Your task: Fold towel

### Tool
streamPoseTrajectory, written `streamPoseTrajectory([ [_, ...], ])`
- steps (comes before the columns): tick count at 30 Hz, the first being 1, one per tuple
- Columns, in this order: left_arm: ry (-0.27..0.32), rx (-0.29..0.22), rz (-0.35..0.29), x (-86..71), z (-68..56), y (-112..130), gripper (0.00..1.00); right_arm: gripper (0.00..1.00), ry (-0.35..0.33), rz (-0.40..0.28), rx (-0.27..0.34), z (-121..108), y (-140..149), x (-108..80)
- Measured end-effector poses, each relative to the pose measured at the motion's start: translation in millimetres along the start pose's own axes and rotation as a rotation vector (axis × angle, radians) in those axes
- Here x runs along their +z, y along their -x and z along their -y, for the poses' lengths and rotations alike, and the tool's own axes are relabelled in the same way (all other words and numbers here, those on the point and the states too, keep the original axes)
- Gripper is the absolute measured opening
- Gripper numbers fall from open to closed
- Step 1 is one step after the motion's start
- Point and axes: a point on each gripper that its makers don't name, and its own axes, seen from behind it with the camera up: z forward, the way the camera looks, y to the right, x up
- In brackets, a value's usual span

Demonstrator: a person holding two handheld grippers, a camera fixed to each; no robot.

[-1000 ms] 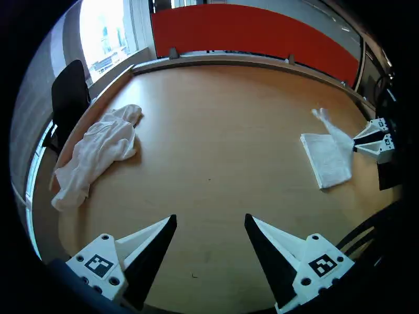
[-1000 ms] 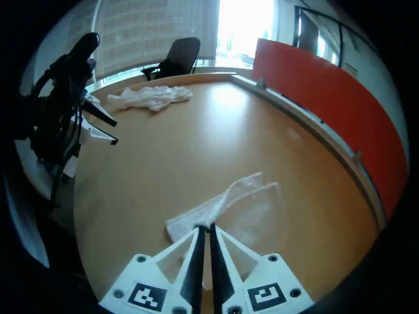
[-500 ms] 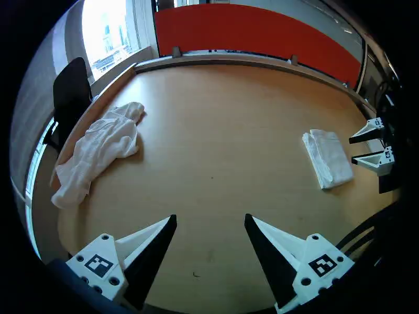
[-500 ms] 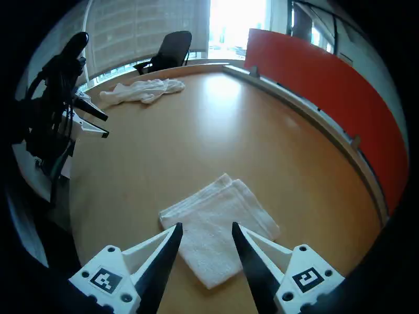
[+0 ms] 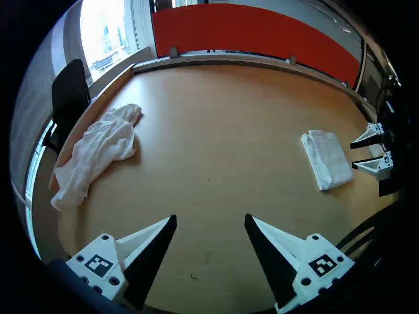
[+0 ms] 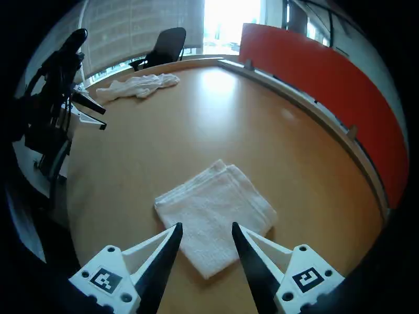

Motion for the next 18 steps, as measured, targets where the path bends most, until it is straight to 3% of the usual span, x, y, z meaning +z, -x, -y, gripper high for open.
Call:
streamPoseTrajectory([
  [18, 0.007, 0.012, 0.003, -0.2, -5.9, 0, 0.96, 0.72, 0.006, 0.083, 0.036, 2, 55, -6.5],
])
